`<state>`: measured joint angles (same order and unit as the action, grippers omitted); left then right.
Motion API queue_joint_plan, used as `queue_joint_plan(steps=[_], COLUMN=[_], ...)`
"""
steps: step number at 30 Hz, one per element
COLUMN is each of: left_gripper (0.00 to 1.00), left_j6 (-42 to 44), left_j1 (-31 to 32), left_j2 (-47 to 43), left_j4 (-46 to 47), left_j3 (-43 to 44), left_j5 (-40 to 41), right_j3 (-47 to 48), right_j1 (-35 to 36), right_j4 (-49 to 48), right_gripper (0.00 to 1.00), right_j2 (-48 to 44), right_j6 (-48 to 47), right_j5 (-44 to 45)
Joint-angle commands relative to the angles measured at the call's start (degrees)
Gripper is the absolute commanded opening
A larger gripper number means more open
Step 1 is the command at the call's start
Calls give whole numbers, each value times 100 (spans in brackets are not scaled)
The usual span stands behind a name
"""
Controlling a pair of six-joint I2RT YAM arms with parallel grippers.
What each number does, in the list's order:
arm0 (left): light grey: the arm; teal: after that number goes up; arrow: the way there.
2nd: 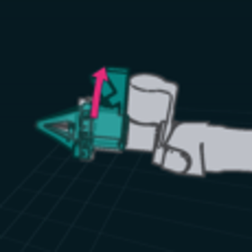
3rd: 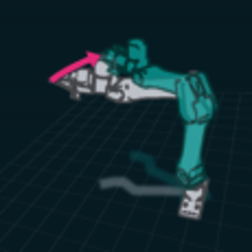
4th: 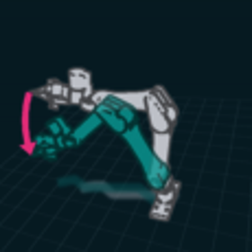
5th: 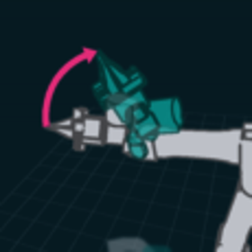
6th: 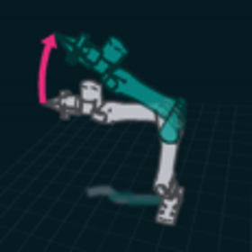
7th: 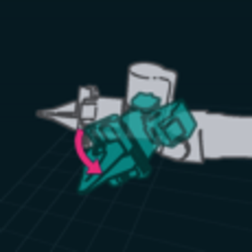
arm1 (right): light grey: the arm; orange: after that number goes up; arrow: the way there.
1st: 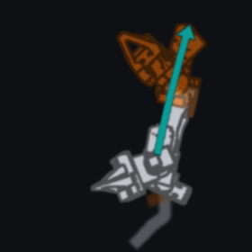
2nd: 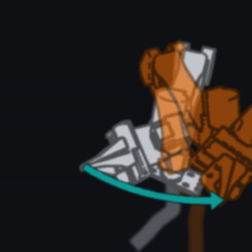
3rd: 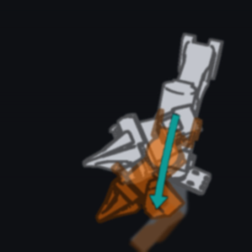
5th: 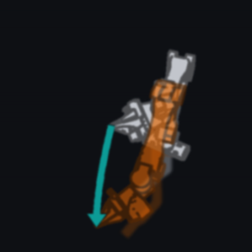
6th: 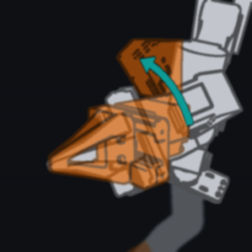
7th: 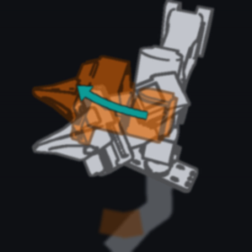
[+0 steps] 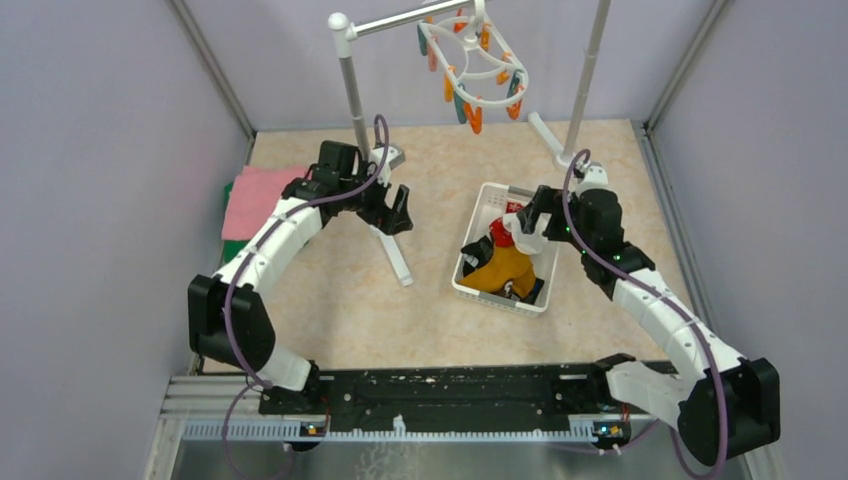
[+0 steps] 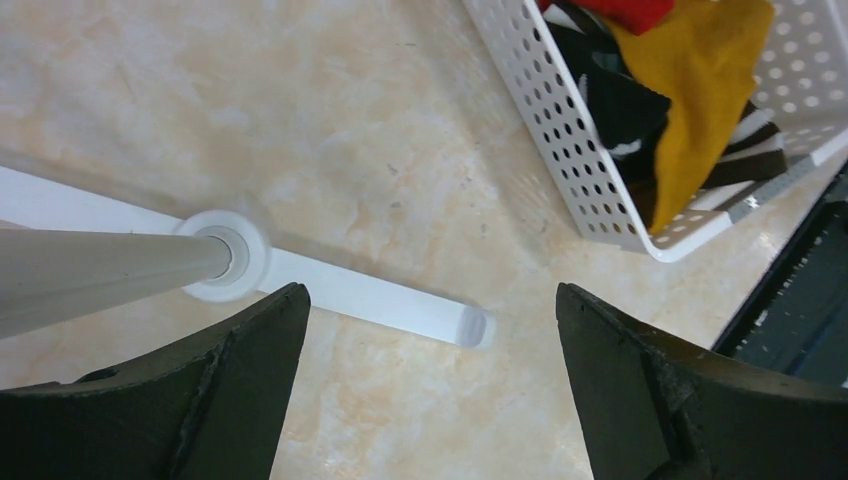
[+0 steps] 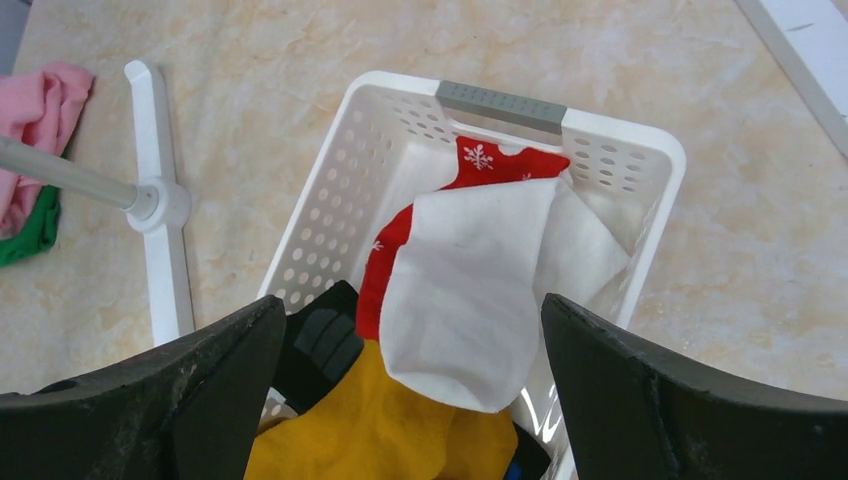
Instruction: Remove the socks clipped to the hanger
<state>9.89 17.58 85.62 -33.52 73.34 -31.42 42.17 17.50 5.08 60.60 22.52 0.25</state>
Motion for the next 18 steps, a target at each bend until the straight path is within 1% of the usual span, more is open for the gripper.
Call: queue_joint_plan(steps=[1, 5, 8, 11, 13, 16, 18], left_gripper=[99, 99, 99, 99, 99, 99, 99], left_j6=[527, 755, 760, 774, 906, 1069, 836], left_j1=[-193, -426, -607, -693, -704, -719, -746], left_j2=[273, 796, 1172, 1297, 1194, 884, 639], left_j4=[799, 868, 765, 554, 276, -175, -602], left_j3=[45, 505, 946, 1106, 1049, 887, 934], left_j5=[482, 383, 142, -249, -576, -896, -944], right_j3=[62, -232, -245, -251, -253, -302, -380], right_j1=[18, 17, -5, -133, -219, -246, -263], right_j4=[57, 30, 192, 289, 384, 515, 509], right_gripper=[99, 99, 99, 99, 99, 99, 99], right_j2=[-397, -673, -728, -816, -966, -1263, -1447], right_j6=[112, 216, 142, 253, 296, 179, 64], right_j5=[214, 218, 451, 696, 883, 1468, 1947])
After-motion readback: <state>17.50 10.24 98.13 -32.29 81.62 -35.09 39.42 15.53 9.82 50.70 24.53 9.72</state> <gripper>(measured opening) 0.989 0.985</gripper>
